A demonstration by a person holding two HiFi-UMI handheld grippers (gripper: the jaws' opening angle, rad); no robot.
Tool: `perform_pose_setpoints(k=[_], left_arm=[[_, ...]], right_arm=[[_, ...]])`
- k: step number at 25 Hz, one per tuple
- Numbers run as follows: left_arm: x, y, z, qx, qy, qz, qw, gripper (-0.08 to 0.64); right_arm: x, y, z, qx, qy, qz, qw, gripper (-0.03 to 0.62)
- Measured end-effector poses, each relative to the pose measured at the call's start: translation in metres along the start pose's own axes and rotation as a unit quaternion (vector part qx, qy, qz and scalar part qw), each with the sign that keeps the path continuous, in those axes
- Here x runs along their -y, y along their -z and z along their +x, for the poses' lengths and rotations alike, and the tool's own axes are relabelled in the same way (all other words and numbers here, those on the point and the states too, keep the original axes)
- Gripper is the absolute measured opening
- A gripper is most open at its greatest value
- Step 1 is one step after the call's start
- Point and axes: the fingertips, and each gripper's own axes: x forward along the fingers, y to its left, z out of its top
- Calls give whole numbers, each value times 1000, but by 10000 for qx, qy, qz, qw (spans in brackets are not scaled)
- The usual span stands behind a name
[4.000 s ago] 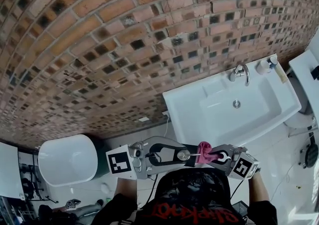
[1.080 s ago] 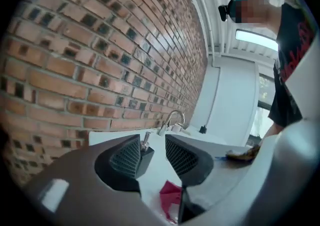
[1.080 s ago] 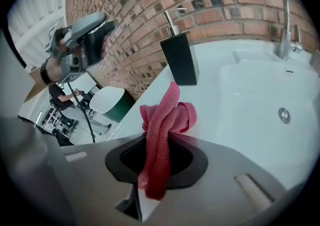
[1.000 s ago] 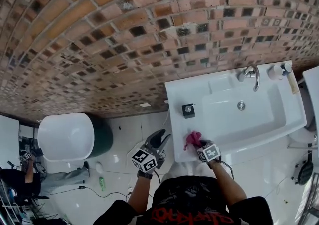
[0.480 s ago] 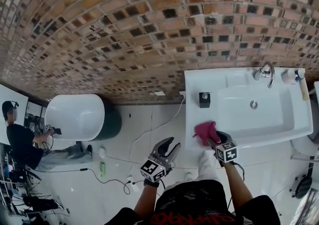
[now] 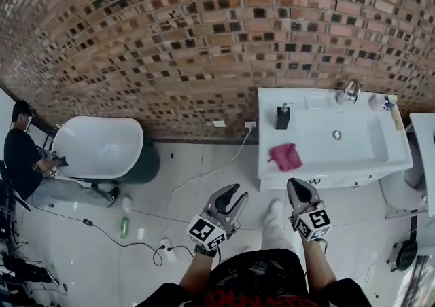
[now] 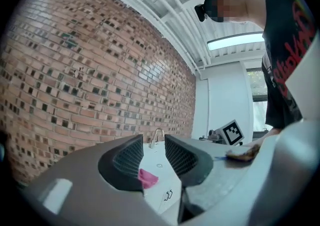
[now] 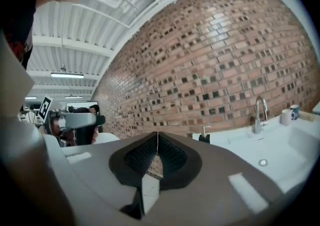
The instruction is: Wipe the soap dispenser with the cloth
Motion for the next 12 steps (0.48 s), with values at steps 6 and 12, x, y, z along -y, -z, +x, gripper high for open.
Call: perform_pose_setpoints(k=[6,12], left_arm=[[68,-34,-72,320,-95,182,9993,98],[133,-52,-109,390,-111,277,9988,81]], right_arm=[[-102,-56,-83,578,7,-626,9964,0],[-143,-93,-159,903,88,-813,9926,0]])
